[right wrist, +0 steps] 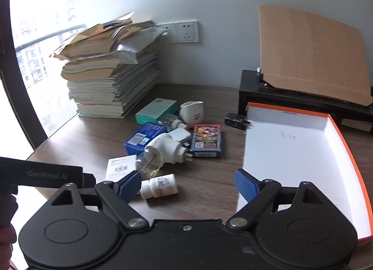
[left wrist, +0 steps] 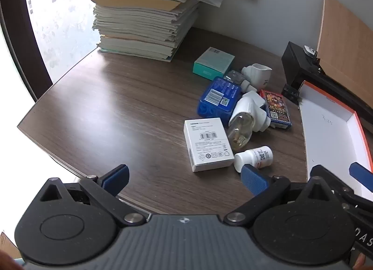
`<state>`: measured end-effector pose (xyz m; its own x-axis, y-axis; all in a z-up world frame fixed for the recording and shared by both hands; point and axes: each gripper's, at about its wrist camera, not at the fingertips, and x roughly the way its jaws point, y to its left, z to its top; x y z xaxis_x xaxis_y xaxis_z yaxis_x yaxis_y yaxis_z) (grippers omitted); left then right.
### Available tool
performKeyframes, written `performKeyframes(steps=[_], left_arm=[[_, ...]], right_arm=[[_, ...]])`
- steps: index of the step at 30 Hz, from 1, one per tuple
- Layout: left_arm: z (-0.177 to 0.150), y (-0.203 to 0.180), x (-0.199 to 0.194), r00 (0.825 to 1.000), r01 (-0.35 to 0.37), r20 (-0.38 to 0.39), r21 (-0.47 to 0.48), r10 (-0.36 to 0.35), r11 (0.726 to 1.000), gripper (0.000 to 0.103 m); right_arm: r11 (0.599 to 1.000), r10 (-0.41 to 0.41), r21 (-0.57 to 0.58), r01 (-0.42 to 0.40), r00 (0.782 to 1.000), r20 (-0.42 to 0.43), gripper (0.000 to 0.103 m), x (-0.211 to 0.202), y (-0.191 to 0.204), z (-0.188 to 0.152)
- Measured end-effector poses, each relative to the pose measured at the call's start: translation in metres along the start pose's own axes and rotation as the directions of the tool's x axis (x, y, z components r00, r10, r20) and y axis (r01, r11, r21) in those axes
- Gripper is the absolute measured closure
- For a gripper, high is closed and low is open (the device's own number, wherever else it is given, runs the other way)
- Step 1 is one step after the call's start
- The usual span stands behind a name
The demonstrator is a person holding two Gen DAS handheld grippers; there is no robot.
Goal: Organize rigid objects
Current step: 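Move both tools toward the white adapter box and white pill bottle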
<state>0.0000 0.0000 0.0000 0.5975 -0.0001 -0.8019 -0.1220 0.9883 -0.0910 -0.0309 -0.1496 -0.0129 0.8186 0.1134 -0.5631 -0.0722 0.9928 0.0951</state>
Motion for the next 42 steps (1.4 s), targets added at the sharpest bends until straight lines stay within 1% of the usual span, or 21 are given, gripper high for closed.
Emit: performKeyframes(steps=[4, 6, 10, 13, 15, 19, 24, 29, 42], left_arm=[[0.001, -0.002, 0.001, 1.0, 0.015, -0.012, -0.001, -0.015, 1.0, 0.0], [0.001, -0.001, -0.001, 1.0, 0.006, 0.002, 0.013, -0.006, 1.0, 0.0], [0.0, 0.002, 0.001, 1.0, 0.004, 0.006, 0.017, -0.004, 1.0, 0.0], [0.001, 0.005, 0.008, 1.0, 0.011, -0.014, 0.006, -0.011, 1.0, 0.0], [0.001, 0.008, 0.012, 1.0, 0.013, -0.026, -0.004, -0.013, 1.0, 0.0], [0.0, 0.008, 0.019, 0.999, 0.013, -0.045, -0.011, -0.013, 1.0, 0.0], [0.003, 0.008, 0.023, 0.998, 0.016, -0.058, -0.016, -0.017, 1.0, 0.0], [0.006, 0.007, 0.026, 0.998, 0.01, -0.066, -0.023, -0.012, 1.0, 0.0], [0.011, 0.006, 0.034, 0.997, 0.005, -0.081, -0.016, -0.006, 1.0, 0.0]], right_arm=[[1.0, -0.008, -0.002, 0.008, 1.0, -0.013, 0.001, -0.001, 0.001, 0.004], [1.0, -0.011, -0.005, 0.011, 1.0, -0.002, 0.001, -0.003, 0.001, 0.007], [1.0, -0.008, -0.002, 0.008, 0.999, 0.041, 0.001, -0.004, 0.018, 0.0], [0.999, -0.034, 0.023, 0.033, 0.999, 0.041, 0.001, -0.005, 0.022, -0.003], [0.999, -0.032, 0.027, 0.031, 0.999, 0.018, 0.001, 0.001, 0.016, 0.0], [0.999, 0.017, 0.036, -0.015, 0.999, -0.036, 0.001, 0.008, 0.013, -0.001], [0.999, 0.0, 0.041, 0.003, 0.998, -0.061, 0.001, 0.014, 0.01, -0.002], [0.997, 0.03, 0.07, -0.023, 0.994, -0.103, 0.001, 0.021, 0.005, 0.0], [0.996, 0.06, 0.068, -0.051, 0.988, -0.141, 0.001, 0.031, 0.006, 0.005]])
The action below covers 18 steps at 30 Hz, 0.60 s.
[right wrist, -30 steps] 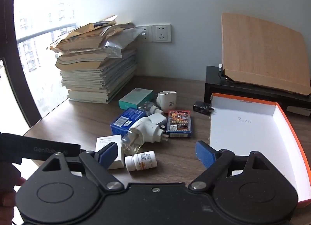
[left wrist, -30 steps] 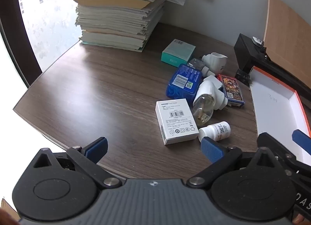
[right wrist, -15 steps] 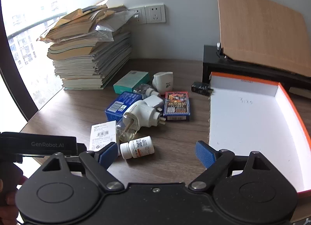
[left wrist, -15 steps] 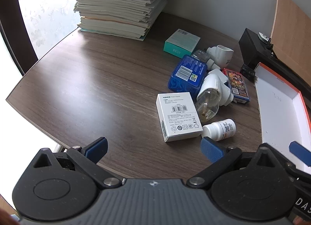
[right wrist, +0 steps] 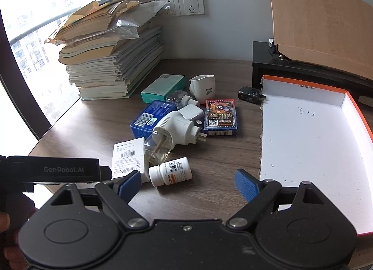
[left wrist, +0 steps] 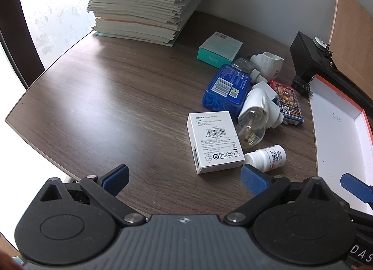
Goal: Organize rigid objects
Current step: 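Move both tools toward the white adapter box and white pill bottle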
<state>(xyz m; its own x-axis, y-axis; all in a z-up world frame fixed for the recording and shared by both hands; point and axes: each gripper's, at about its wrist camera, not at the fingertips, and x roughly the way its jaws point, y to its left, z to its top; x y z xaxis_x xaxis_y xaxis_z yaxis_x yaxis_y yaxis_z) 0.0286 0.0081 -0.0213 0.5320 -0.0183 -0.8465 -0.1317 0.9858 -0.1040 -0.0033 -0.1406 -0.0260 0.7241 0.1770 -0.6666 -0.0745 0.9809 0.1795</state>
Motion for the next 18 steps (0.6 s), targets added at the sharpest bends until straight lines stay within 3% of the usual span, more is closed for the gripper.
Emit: performKeyframes(steps=[18], left_arm=[[0.01, -0.003, 0.013, 1.0, 0.016, -0.013, 0.009, -0.016, 1.0, 0.0]], right_arm=[[1.0, -0.018, -0.013, 0.018, 1.0, -0.01, 0.001, 0.007, 0.0, 0.004]])
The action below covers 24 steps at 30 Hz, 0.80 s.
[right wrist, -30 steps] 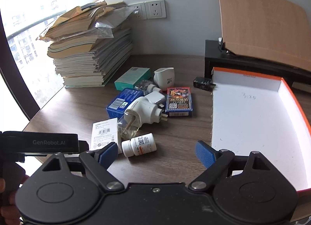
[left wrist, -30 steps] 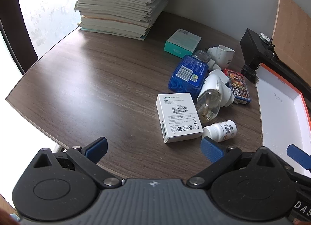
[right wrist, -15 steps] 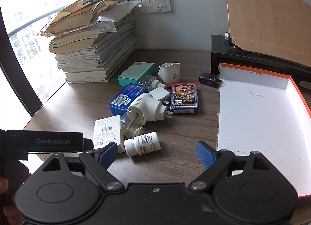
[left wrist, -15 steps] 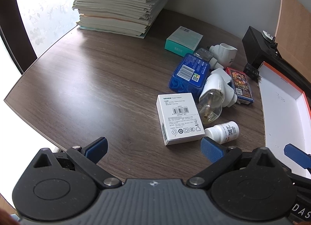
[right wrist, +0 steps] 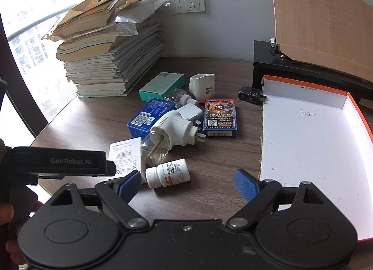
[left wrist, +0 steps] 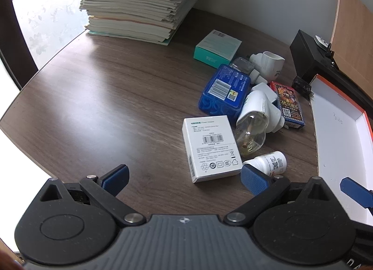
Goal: Organize rigid objects
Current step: 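Move both tools toward the white adapter box and white pill bottle, then grasp the white adapter box with left tool while right tool grasps the pill bottle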
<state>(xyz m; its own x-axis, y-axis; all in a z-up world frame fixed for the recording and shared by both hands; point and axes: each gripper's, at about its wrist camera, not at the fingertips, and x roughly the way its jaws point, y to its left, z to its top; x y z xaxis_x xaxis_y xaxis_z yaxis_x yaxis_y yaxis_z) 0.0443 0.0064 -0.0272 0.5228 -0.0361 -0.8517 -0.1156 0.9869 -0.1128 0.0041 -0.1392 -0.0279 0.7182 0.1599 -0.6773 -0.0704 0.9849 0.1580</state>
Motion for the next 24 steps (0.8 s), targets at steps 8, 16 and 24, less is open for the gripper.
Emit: performKeyframes(steps=[8, 16, 24], left_arm=[[0.01, -0.012, 0.021, 1.0, 0.004, -0.003, 0.027, -0.004, 1.0, 0.0], [0.014, -0.016, 0.049, 0.999, -0.016, -0.031, 0.082, 0.019, 0.996, 0.0], [0.017, 0.014, 0.052, 0.999, -0.026, -0.039, 0.06, 0.029, 0.998, 0.0]], right_arm=[[1.0, -0.019, 0.009, 0.019, 1.0, 0.002, 0.001, 0.004, -0.007, 0.003], [1.0, -0.021, 0.015, 0.021, 1.0, -0.005, 0.001, 0.012, -0.008, 0.004], [1.0, -0.021, 0.023, 0.021, 0.999, -0.029, 0.001, 0.026, -0.007, 0.004]])
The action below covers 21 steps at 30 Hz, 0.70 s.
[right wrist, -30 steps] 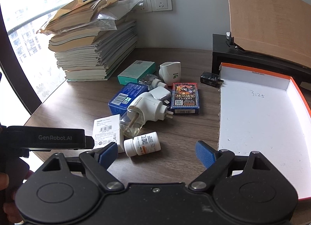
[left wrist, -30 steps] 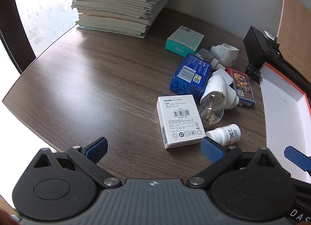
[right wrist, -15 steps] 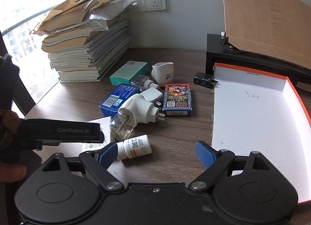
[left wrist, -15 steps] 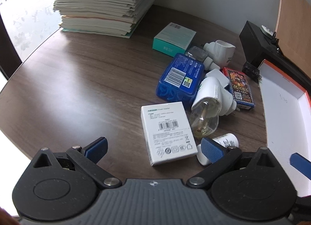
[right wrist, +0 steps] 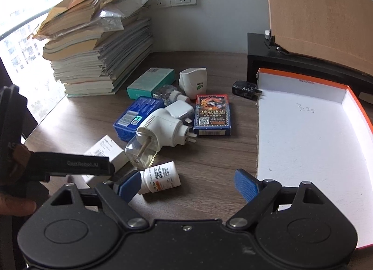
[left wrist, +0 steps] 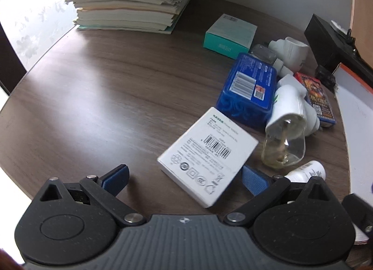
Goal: Organize rigid objects
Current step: 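Grasp the white adapter box with left tool while right tool grasps the pill bottle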
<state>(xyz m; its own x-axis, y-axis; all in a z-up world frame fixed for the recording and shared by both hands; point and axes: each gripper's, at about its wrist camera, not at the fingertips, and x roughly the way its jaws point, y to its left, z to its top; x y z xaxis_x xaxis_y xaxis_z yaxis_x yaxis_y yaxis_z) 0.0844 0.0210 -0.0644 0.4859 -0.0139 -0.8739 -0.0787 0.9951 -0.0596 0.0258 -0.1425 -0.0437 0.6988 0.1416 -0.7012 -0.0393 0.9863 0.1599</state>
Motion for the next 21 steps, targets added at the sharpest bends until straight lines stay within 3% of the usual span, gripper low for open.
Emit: performKeyframes(steps=[5, 10, 15, 18, 21], left_arm=[[0.001, -0.011, 0.006, 0.998, 0.006, 0.054, 0.146, -0.014, 0.989, 0.0], [0.003, -0.009, 0.011, 0.994, 0.048, 0.089, 0.235, -0.07, 0.971, 0.003], [0.001, -0.008, 0.012, 0.988, 0.072, 0.109, 0.291, -0.107, 0.954, 0.019], [0.0, -0.006, 0.008, 0.983, 0.08, 0.133, 0.3, -0.124, 0.951, 0.041], [0.002, 0.002, 0.007, 0.98, 0.108, 0.131, 0.268, -0.147, 0.957, 0.043]], right_arm=[[0.997, 0.02, -0.078, -0.021, 1.0, -0.014, 0.001, 0.015, 0.009, -0.003], [0.99, 0.052, -0.128, -0.055, 0.998, -0.026, 0.001, 0.028, 0.016, -0.004], [0.988, 0.054, -0.145, -0.059, 0.998, -0.038, 0.001, 0.041, 0.02, -0.006], [0.988, 0.061, -0.14, -0.067, 0.997, -0.045, 0.001, 0.048, 0.022, -0.007], [0.986, 0.064, -0.151, -0.073, 0.996, -0.059, 0.001, 0.057, 0.027, -0.008]])
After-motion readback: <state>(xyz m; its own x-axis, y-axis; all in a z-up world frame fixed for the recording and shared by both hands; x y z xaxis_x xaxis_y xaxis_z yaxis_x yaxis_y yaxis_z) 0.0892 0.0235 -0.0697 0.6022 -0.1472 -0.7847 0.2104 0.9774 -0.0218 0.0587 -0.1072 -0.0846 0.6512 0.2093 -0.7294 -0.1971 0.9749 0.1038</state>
